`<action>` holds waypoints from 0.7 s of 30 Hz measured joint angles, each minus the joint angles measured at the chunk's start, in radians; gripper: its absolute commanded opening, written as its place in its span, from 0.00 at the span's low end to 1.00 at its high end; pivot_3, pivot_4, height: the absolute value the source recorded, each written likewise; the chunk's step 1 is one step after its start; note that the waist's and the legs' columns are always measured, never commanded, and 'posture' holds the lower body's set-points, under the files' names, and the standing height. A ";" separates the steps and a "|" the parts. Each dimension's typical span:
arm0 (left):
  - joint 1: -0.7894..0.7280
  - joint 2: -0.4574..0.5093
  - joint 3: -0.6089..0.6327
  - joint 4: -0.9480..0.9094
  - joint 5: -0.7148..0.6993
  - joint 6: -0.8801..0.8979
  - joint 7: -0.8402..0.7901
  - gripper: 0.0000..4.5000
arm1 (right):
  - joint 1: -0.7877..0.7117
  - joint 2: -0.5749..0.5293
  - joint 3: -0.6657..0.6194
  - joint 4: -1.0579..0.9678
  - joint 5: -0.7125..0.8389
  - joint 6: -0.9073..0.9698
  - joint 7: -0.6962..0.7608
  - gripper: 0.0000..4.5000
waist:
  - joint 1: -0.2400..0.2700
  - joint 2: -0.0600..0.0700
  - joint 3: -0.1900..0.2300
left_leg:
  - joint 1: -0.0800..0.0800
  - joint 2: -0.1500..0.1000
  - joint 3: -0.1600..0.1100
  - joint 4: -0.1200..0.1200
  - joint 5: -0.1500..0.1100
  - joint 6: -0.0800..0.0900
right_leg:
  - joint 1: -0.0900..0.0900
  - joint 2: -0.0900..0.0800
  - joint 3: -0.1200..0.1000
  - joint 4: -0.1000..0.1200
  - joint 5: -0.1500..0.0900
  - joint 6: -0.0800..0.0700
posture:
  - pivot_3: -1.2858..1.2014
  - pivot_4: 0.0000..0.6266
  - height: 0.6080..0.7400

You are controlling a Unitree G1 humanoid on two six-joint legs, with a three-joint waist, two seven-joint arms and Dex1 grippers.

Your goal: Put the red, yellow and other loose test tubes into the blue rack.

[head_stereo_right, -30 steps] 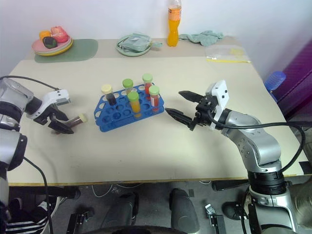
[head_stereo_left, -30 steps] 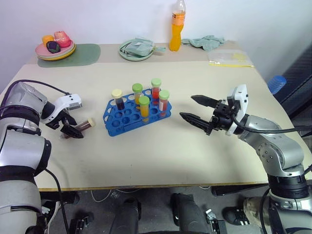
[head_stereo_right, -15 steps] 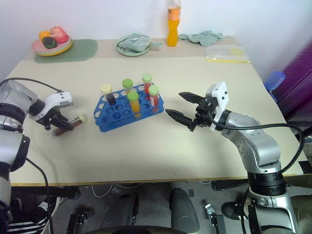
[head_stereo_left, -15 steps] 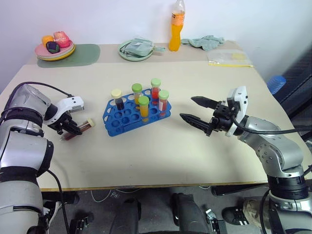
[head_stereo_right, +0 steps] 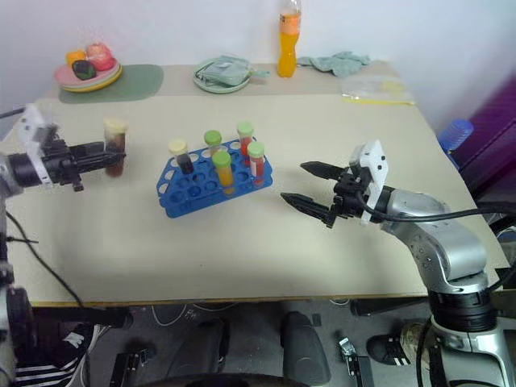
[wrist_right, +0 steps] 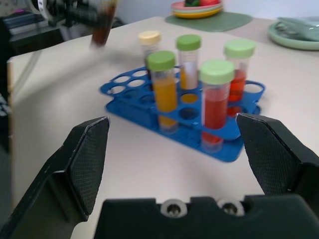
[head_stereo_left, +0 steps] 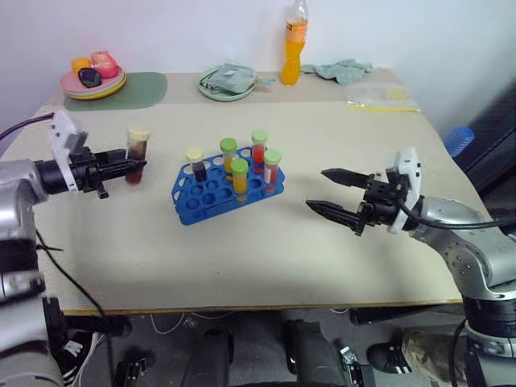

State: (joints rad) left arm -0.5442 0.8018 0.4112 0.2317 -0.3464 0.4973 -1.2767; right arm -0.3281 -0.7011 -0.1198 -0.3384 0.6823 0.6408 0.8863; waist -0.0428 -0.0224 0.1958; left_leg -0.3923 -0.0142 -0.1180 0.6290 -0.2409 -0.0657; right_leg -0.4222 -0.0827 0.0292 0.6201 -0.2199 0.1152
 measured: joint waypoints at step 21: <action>0.200 -0.545 -0.244 -0.131 0.206 -0.694 0.607 0.17 | 0.047 -0.006 0.017 0.030 -0.103 -0.233 0.094 1.00 | 0.033 0.002 -0.001 | 0.009 -0.001 0.001 0.002 0.000 0.000 | 0.013 0.001 0.000 -0.007 0.001 -0.003 | 0.52 0.24 1.00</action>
State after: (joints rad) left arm -0.3444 0.2572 0.1673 0.1007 -0.1405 -0.1971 -0.6702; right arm -0.2815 -0.7075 -0.1031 -0.3082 0.5792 0.4082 0.9805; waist -0.0102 -0.0203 0.1946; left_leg -0.3837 -0.0151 -0.1174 0.6309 -0.2410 -0.0658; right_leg -0.4092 -0.0819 0.0291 0.6133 -0.2192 0.1125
